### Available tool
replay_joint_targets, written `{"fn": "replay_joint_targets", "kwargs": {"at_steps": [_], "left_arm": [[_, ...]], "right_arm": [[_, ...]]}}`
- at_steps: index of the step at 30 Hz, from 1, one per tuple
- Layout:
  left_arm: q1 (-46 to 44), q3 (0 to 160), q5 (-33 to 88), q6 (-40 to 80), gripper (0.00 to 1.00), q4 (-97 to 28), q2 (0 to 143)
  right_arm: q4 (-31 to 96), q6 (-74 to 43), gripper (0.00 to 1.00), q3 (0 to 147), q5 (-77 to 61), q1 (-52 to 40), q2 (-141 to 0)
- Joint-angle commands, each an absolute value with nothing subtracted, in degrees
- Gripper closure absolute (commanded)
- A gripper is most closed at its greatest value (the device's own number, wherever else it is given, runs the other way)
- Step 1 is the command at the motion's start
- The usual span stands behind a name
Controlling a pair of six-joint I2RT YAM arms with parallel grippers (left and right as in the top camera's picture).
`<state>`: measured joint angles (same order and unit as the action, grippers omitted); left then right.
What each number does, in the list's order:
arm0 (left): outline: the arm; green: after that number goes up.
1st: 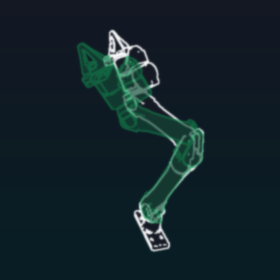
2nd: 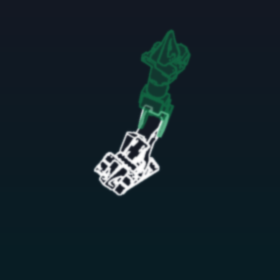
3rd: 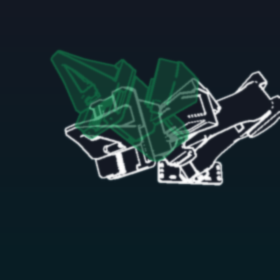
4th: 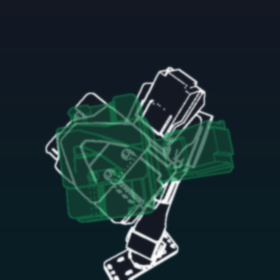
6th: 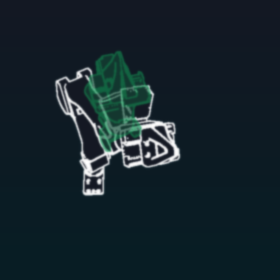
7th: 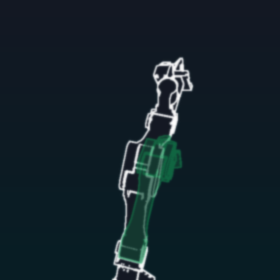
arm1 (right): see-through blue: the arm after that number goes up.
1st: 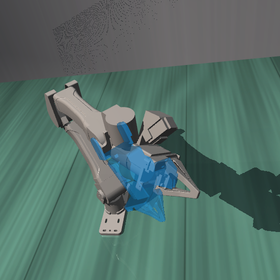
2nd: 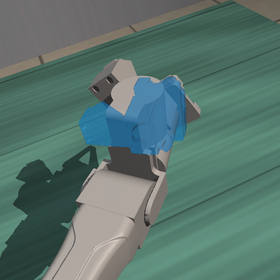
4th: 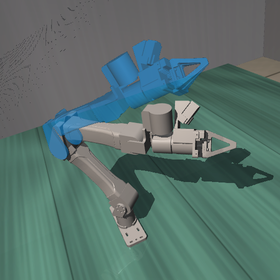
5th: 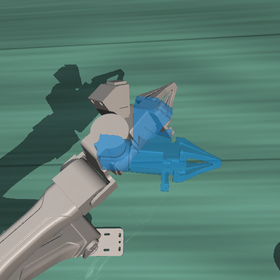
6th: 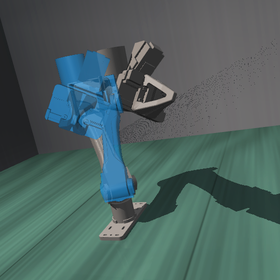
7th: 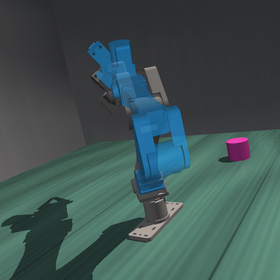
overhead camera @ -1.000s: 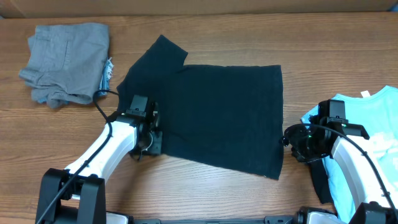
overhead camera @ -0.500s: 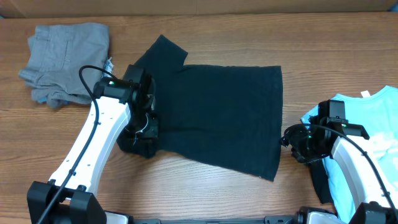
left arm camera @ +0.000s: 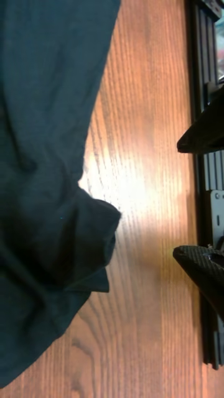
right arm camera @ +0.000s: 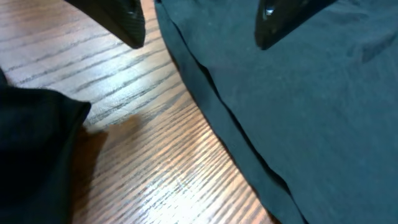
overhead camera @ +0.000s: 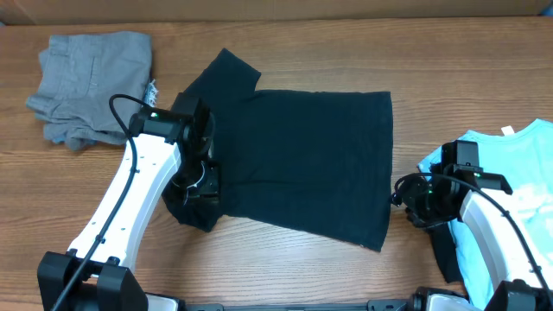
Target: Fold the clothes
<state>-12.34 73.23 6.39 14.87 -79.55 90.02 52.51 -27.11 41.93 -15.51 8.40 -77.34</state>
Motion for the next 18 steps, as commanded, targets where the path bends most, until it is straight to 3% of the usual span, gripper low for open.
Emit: {"fn": "replay_joint_targets", "kwargs": {"at_steps": [1, 6, 11, 14, 18], "left_arm": [[-12.0, 73.9, 5.3, 15.2, 0.47, -78.5, 90.0], [-12.0, 73.9, 5.4, 15.2, 0.42, -77.7, 90.0], [-12.0, 73.9, 5.3, 15.2, 0.39, -76.9, 90.0], [-12.0, 73.9, 5.3, 15.2, 0.39, -76.2, 90.0], [-12.0, 73.9, 5.2, 15.2, 0.38, -75.3, 90.0]], "right_arm": [[51.1, -27.5, 0.42, 38.9, -15.7, 8.1, -78.3], [48.0, -26.6, 0.41, 34.2, -24.6, 7.6, -80.2], [47.4, -26.6, 0.43, 33.0, -25.0, 6.2, -80.5], [46.7, -26.6, 0.52, 33.0, -25.0, 6.0, -80.5], [43.9, -26.6, 0.73, 33.0, -24.2, 6.1, -80.5]]}}
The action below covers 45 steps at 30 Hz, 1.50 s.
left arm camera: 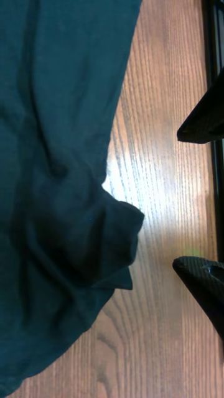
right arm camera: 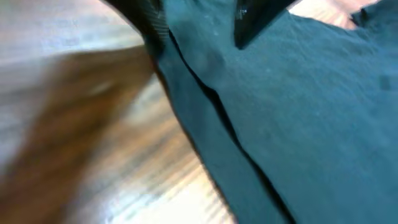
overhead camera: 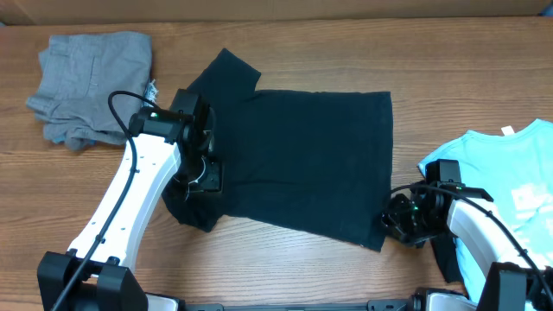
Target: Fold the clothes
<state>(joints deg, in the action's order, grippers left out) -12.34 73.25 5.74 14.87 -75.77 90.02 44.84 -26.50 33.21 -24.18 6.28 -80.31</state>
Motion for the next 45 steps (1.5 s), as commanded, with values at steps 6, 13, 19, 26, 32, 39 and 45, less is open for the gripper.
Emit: {"fn": "replay_joint_targets", "kwargs": {"at_steps": [6, 13, 19, 26, 32, 39, 45], "left_arm": [[-12.0, 73.9, 4.2, 14.7, 0.37, -75.6, 90.0], [-12.0, 73.9, 4.0, 14.5, 0.35, -74.9, 90.0], [-12.0, 73.9, 4.0, 14.6, 0.35, -74.5, 90.0], [-11.9, 73.9, 4.0, 14.5, 0.34, -74.1, 90.0], [-11.9, 73.9, 4.0, 14.5, 0.34, -73.7, 90.0], [-11.9, 73.9, 4.0, 14.5, 0.34, -73.6, 90.0], [-11.9, 73.9, 4.0, 13.8, 0.34, -73.9, 90.0]], "right_arm": [[43.8, -28.2, 0.96, 33.6, -21.1, 6.2, -80.5], [45.3, -28.1, 0.59, 34.8, -19.7, 6.2, -80.5], [44.0, -28.2, 0.61, 33.2, -20.7, 6.1, -80.5], [43.7, -29.0, 0.69, 32.3, -22.9, 6.0, -80.5], [42.5, -31.4, 0.71, 30.4, -23.3, 6.0, -80.5], [43.4, -31.1, 0.96, 32.1, -23.0, 6.1, -80.5], [52.1, -31.1, 0.96, 42.5, -13.4, 6.2, -80.3]]}}
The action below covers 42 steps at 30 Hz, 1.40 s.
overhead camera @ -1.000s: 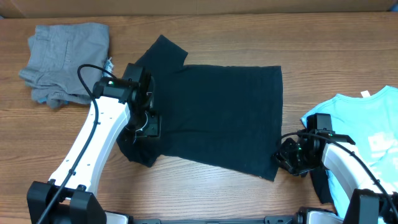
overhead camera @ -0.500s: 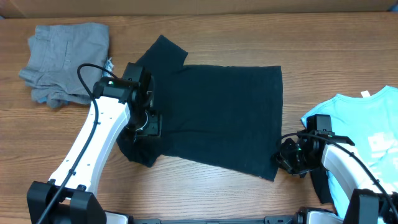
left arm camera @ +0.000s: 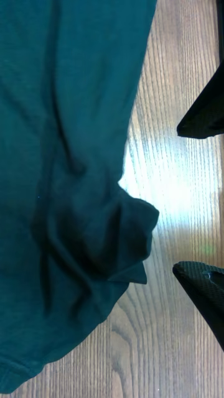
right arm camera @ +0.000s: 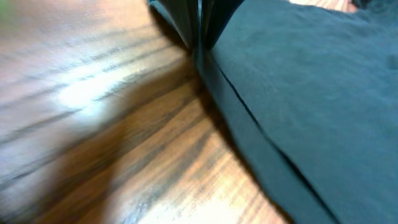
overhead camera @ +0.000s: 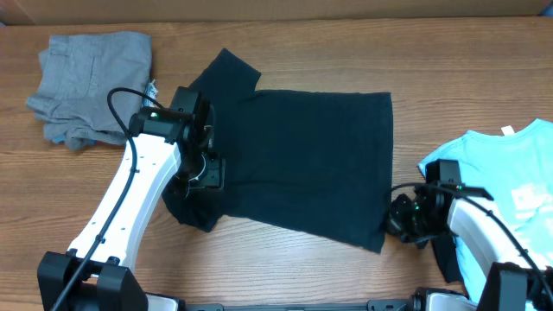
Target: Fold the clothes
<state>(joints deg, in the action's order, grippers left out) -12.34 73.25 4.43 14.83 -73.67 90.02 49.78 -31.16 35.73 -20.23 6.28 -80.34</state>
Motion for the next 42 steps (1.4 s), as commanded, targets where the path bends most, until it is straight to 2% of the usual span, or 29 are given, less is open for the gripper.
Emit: {"fn": "replay_joint_targets", "kwargs": {"at_steps": [1, 10, 11, 13, 14, 16, 18, 20, 22, 24, 26, 28, 30, 35, 39, 42], "left_arm": [[-11.9, 73.9, 4.0, 13.7, 0.34, -74.1, 90.0], [-12.0, 73.8, 4.0, 13.7, 0.31, -76.6, 90.0], [-12.0, 73.5, 4.1, 13.7, 0.31, -76.9, 90.0], [-12.0, 72.7, 4.1, 13.7, 0.31, -77.0, 90.0], [-12.0, 72.1, 4.0, 13.7, 0.31, -76.7, 90.1], [-12.0, 70.2, 4.0, 13.8, 0.32, -75.2, 90.1], [-12.0, 67.6, 4.0, 14.1, 0.37, -73.4, 90.1], [-12.0, 64.6, 4.1, 15.2, 0.51, -71.8, 90.3], [-12.0, 61.7, 4.8, 17.3, 0.59, -71.5, 90.5], [-12.0, 59.7, 6.3, 17.9, 0.57, -72.3, 90.5], [-12.0, 58.3, 7.2, 19.2, 0.46, -73.5, 90.5], [-12.0, 57.2, 7.6, 20.8, 0.43, -73.6, 90.5], [-12.0, 56.0, 7.5, 22.2, 0.44, -73.0, 90.5], [-12.1, 51.6, 11.7, 24.2, 0.59, -66.5, 90.5], [-12.0, 47.6, 11.7, 27.6, 0.6, -62.0, 90.5], [-12.0, 45.7, 10.8, 28.9, 0.57, -60.3, 90.6]], "right_arm": [[53.8, -31.1, 0.96, 44.5, -11.3, 6.2, -80.3], [58.7, -32.9, 0.95, 48.7, -4.4, 6.2, -80.3], [59.0, -33.8, 0.91, 48.7, -3.8, 6.2, -80.3], [59.4, -34.4, 0.71, 48.7, -3.7, 6.2, -80.3], [59.5, -34.4, 0.66, 48.7, -3.7, 6.2, -80.3], [59.5, -34.4, 0.62, 48.7, -3.7, 6.2, -80.3], [59.4, -34.4, 0.61, 48.7, -3.7, 6.2, -80.3], [59.3, -34.3, 0.59, 48.7, -3.9, 6.2, -80.3], [59.3, -34.3, 0.57, 48.7, -3.9, 6.2, -80.3], [59.3, -34.3, 0.56, 48.7, -3.9, 6.2, -80.3], [59.2, -34.3, 0.55, 48.7, -3.9, 6.2, -80.3], [59.0, -34.3, 0.54, 48.7, -3.9, 6.2, -80.3], [58.6, -34.3, 0.53, 48.7, -3.9, 6.2, -80.3], [58.4, -34.3, 0.5, 48.7, -3.9, 6.2, -80.3], [58.2, -34.3, 0.47, 48.7, -3.9, 6.2, -80.3], [58.2, -34.3, 0.47, 48.7, -3.9, 6.2, -80.3]]}}
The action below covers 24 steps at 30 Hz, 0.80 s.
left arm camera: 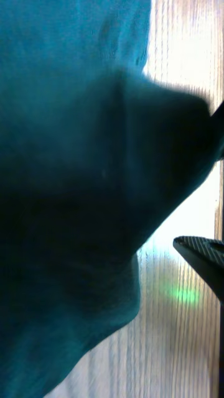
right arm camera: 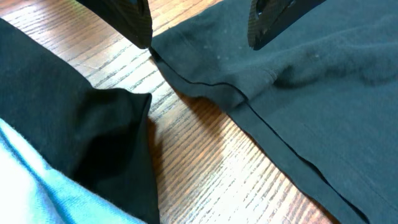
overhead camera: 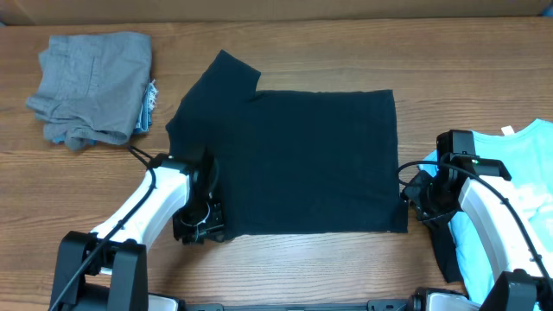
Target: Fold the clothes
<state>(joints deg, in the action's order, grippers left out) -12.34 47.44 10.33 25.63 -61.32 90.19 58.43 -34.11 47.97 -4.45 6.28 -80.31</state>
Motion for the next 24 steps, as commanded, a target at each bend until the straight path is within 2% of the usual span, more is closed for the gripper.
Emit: {"fn": "replay_joint_targets", "kwargs": {"at_steps": [1, 3, 4, 6, 7, 12, 15, 19, 24], "left_arm": [[-12.0, 45.1, 10.1, 29.3, 0.57, -59.6, 90.6], [-12.0, 44.2, 8.3, 30.5, 0.59, -58.3, 90.6], [-12.0, 44.1, 7.7, 30.5, 0.64, -57.7, 90.6], [-11.9, 44.2, 7.2, 30.5, 0.89, -56.8, 90.5], [-11.9, 44.4, 7.2, 30.5, 0.94, -56.9, 90.5], [-11.8, 47.7, 7.2, 30.9, 0.96, -62.0, 90.5], [-11.1, 52.3, 6.3, 30.8, 0.96, -70.1, 90.5], [-10.1, 61.8, -1.2, 30.6, 0.96, -82.4, 90.5], [-10.1, 65.6, -3.3, 30.7, 0.91, -85.8, 90.5]], "right_arm": [[58.1, -34.3, 0.47, 48.7, -3.9, 6.2, -80.3], [58.0, -34.3, 0.47, 48.7, -3.9, 6.2, -80.3], [58.0, -34.3, 0.47, 48.7, -3.9, 6.2, -80.3], [58.0, -34.3, 0.47, 48.7, -3.9, 6.2, -80.3], [58.0, -34.3, 0.47, 48.7, -3.9, 6.2, -80.3], [58.2, -34.3, 0.47, 48.7, -3.9, 6.2, -80.3], [58.4, -34.3, 0.47, 48.7, -3.9, 6.2, -80.3], [58.2, -34.3, 0.47, 48.7, -3.9, 6.2, -80.3], [58.2, -34.3, 0.47, 48.7, -3.9, 6.2, -80.3]]}}
